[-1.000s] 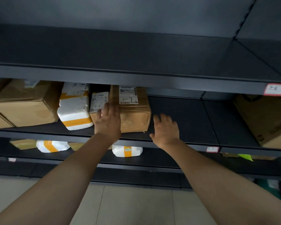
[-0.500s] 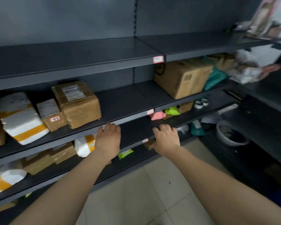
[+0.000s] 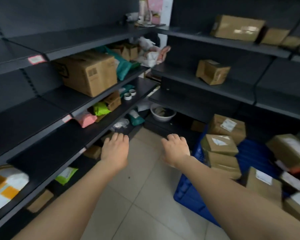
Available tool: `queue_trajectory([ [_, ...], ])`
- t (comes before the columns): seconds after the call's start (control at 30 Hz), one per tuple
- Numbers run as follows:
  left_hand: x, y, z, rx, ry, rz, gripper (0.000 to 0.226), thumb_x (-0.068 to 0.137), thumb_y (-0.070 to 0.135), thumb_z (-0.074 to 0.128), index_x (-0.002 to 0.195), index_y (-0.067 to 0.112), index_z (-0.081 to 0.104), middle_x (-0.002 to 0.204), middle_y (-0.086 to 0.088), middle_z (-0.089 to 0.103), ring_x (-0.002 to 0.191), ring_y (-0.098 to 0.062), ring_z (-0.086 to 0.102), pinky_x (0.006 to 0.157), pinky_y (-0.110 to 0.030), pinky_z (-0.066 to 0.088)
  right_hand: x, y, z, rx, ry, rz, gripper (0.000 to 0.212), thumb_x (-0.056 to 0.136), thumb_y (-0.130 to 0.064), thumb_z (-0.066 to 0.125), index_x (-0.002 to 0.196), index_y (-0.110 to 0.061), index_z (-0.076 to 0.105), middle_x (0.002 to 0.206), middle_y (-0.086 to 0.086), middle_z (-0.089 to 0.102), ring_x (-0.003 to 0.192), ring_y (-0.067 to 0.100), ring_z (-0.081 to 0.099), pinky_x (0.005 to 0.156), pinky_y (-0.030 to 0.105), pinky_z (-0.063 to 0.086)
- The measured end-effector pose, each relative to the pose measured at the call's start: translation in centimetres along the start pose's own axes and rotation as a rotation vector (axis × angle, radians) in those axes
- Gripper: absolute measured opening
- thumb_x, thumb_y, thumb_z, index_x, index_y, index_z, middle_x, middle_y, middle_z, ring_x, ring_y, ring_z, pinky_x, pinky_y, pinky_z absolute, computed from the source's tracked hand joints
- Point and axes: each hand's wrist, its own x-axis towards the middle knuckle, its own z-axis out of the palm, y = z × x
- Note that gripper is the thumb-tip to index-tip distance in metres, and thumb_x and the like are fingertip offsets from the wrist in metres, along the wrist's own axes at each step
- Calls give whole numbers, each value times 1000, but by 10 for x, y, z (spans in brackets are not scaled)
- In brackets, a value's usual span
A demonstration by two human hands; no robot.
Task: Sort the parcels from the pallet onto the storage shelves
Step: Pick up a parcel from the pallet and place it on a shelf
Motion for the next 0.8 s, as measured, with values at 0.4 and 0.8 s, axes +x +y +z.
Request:
queue_trajectory([
  [0.4, 41, 249, -23, -95, 4, 285, 68, 84, 29, 67, 142, 14, 34, 145, -2, 39, 138, -21, 31, 107, -36, 34, -111, 224, 49, 56, -74, 312, 45, 90, -38, 61, 129, -20, 49, 128, 8, 49, 124, 29, 41, 101, 40, 35],
  [0.8, 97, 463, 7, -130, -108, 638, 59, 86, 25, 63, 139, 15, 38, 138, -2, 45, 131, -22, 37, 105, -36, 35, -178, 390, 126, 151, -241, 636, 49, 89, -32, 60, 134, -20, 46, 133, 7, 48, 126, 28, 40, 105, 41, 35],
])
